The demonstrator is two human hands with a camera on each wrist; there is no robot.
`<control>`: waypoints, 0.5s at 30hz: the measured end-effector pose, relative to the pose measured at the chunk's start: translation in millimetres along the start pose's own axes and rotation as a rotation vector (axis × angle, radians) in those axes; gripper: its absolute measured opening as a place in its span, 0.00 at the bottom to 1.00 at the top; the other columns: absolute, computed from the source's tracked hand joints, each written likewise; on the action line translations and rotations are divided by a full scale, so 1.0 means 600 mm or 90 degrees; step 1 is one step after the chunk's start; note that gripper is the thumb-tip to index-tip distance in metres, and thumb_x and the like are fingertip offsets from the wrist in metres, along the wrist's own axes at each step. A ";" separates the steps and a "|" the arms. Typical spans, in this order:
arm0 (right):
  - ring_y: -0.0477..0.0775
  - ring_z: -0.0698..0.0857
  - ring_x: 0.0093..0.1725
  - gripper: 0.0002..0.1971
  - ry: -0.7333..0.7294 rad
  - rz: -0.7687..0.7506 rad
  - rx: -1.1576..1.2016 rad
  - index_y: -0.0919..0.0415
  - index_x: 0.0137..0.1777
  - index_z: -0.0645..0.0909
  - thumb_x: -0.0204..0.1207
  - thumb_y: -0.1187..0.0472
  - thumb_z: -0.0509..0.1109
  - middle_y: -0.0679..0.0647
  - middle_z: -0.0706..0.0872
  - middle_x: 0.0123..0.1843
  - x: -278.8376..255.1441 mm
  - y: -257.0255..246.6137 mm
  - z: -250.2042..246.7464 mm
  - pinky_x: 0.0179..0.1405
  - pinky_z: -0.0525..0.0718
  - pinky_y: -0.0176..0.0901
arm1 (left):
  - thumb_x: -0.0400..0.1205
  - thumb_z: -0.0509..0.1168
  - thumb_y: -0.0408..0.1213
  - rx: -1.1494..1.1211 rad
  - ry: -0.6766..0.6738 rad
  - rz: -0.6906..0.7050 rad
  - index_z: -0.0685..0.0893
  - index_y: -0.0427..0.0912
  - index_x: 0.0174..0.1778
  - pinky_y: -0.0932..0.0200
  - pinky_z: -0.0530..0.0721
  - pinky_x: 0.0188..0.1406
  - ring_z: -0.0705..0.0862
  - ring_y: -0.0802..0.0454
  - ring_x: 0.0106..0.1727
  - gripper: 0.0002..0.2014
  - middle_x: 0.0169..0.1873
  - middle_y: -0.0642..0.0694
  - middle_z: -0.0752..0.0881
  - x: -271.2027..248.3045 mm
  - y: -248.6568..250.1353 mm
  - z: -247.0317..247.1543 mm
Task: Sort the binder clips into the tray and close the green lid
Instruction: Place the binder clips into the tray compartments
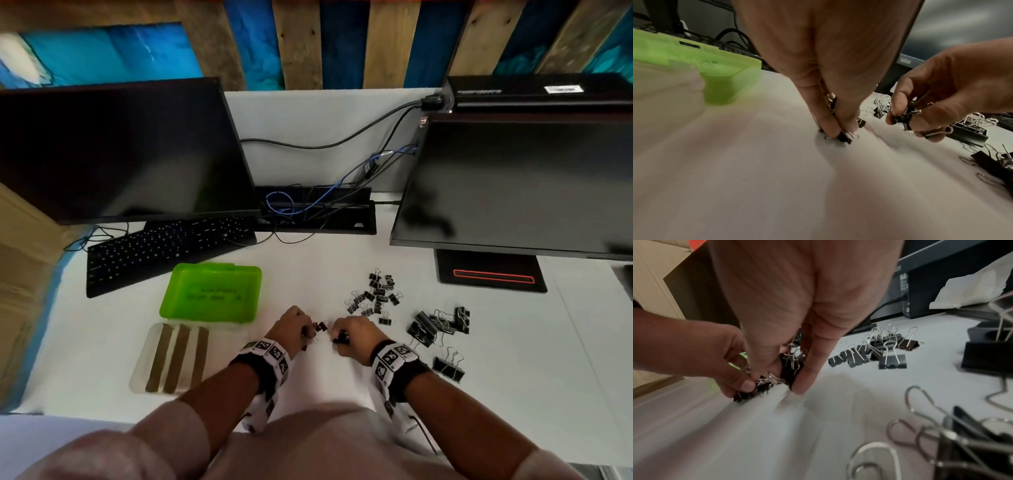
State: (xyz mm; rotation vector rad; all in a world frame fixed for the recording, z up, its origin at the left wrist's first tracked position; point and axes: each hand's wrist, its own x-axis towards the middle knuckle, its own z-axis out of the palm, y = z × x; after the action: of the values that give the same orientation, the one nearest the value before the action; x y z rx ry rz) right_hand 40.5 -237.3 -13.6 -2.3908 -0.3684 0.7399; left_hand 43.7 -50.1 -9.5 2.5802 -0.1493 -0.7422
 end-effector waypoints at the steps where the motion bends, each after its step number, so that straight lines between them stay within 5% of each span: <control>1: 0.58 0.86 0.51 0.11 0.003 0.001 0.006 0.57 0.49 0.84 0.66 0.63 0.75 0.57 0.88 0.52 -0.002 0.001 -0.005 0.52 0.82 0.41 | 0.76 0.66 0.30 0.006 0.006 0.003 0.85 0.43 0.47 0.57 0.82 0.52 0.80 0.49 0.52 0.07 0.50 0.52 0.72 -0.004 0.004 0.002; 7: 0.48 0.84 0.45 0.11 0.040 -0.014 0.030 0.61 0.49 0.86 0.66 0.68 0.75 0.55 0.89 0.51 -0.004 0.003 -0.030 0.41 0.71 0.24 | 0.69 0.66 0.20 -0.074 0.076 0.019 0.87 0.40 0.38 0.65 0.80 0.44 0.84 0.48 0.46 0.11 0.48 0.49 0.78 -0.024 0.023 0.013; 12: 0.49 0.83 0.41 0.09 0.029 -0.049 0.033 0.56 0.47 0.86 0.66 0.65 0.75 0.55 0.90 0.45 0.003 -0.014 -0.040 0.42 0.76 0.31 | 0.69 0.69 0.20 -0.145 0.148 0.038 0.88 0.37 0.38 0.52 0.85 0.52 0.84 0.45 0.48 0.09 0.51 0.40 0.81 -0.038 0.050 -0.001; 15: 0.52 0.85 0.40 0.09 0.029 -0.054 0.028 0.51 0.44 0.85 0.66 0.63 0.74 0.51 0.88 0.39 0.006 -0.032 -0.042 0.43 0.83 0.36 | 0.69 0.69 0.20 -0.165 0.180 0.043 0.88 0.37 0.39 0.55 0.83 0.53 0.83 0.46 0.50 0.09 0.52 0.41 0.81 -0.050 0.052 -0.011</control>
State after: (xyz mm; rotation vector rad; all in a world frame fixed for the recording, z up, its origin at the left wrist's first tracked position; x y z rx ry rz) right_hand 56.5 -232.6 13.8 -2.3317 -0.4267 0.6471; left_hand 22.6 -68.8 24.0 2.3858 -0.0478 -0.3411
